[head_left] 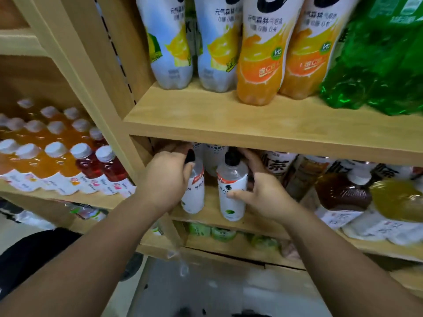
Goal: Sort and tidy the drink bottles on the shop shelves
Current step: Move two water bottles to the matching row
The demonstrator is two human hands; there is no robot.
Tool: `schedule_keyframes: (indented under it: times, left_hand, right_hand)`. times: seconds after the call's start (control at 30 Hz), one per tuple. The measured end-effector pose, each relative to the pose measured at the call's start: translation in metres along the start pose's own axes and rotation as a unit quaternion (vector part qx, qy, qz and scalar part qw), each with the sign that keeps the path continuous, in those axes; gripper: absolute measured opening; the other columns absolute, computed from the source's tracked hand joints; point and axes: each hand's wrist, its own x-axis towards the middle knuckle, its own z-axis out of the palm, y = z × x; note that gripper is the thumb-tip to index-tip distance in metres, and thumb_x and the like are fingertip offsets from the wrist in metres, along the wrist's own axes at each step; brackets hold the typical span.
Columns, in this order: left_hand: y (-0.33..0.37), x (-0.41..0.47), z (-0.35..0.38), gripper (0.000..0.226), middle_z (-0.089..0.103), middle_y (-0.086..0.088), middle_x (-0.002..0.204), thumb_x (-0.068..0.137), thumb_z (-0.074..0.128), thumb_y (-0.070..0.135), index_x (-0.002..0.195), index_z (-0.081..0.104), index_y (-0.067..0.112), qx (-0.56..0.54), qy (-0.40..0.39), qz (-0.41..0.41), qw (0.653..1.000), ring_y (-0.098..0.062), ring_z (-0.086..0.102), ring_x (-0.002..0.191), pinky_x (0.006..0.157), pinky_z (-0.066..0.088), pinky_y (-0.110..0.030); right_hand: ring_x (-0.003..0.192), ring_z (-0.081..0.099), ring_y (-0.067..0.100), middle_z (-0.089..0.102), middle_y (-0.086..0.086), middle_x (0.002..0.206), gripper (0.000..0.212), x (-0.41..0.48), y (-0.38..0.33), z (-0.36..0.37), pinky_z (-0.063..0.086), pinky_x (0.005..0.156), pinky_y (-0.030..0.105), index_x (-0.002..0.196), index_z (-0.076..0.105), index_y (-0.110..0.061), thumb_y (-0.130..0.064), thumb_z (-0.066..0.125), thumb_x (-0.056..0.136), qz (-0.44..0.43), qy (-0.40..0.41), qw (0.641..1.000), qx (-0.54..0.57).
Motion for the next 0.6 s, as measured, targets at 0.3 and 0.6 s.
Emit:
schedule_keyframes:
  times: [0.3, 0.6]
  left_hand:
    - [-0.007, 0.012, -0.006, 0.022, 0.065, -0.015, 0.094, 0.090, 0.061, 0.003, 0.110, 0.067, 0.007, 0.116, -0.065, 0.091, 0.987, -0.037, 0.063, 0.086, 0.066, 0.041, -0.037]
    - [-0.011, -0.024, 0.013, 0.054, 0.056, -0.027, 0.124, 0.078, 0.075, -0.004, 0.129, 0.059, -0.001, -0.010, 0.056, 0.060, 0.997, -0.043, 0.063, 0.079, 0.058, 0.054, -0.044]
  right_hand:
    - [0.128, 0.056, 0.004, 0.060, -0.014, 0.137, 0.073, -0.020, 0.000, 0.018, 0.050, 0.109, 0.040, 0.141, 0.042, -0.038, -0.032, 0.085, 0.082, 0.059, 0.066, 0.994, 0.064]
    - [0.114, 0.052, -0.012, 0.055, -0.024, 0.129, 0.070, -0.031, 0.003, 0.035, 0.046, 0.093, 0.008, 0.138, 0.038, -0.033, -0.031, 0.083, 0.084, 0.083, 0.110, 0.990, 0.044]
